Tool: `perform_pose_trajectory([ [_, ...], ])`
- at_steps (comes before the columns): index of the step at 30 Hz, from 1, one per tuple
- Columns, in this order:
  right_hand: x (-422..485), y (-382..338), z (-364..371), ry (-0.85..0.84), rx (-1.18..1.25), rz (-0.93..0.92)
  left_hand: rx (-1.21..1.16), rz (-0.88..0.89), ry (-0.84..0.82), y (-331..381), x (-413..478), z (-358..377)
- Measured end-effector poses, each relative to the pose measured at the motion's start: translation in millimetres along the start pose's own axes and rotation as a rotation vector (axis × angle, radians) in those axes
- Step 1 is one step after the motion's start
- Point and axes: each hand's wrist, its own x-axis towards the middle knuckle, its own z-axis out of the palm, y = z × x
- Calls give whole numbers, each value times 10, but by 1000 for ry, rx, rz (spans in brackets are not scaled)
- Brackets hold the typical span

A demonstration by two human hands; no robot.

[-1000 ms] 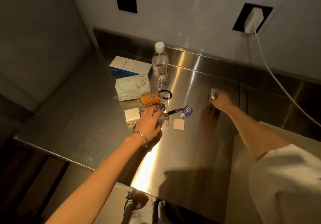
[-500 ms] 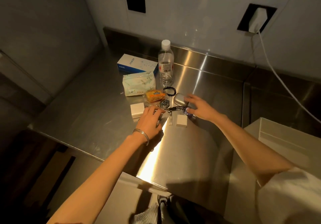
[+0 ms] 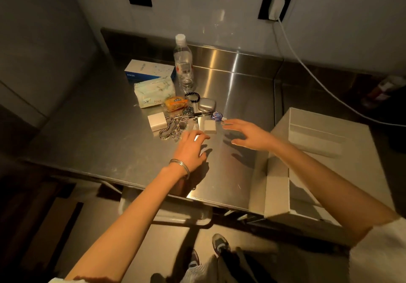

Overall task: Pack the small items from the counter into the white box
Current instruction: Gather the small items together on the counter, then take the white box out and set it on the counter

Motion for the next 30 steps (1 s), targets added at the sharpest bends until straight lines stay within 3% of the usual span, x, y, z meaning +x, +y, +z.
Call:
perform_pose_trajectory([
  [8,-380,244,-101,3,-62,-97,24,16,78,499,-209,161],
  [16,-854,487,-305,-38,-117,-372,96,-170,219,1319,-420,444],
  [23,-1460,769,-426,-69,-144,-509,114,-342,313,2320,-753,752],
  [30,-1917,1013,-503,-56,-150,-546,182,-340,385,3026,-864,877],
])
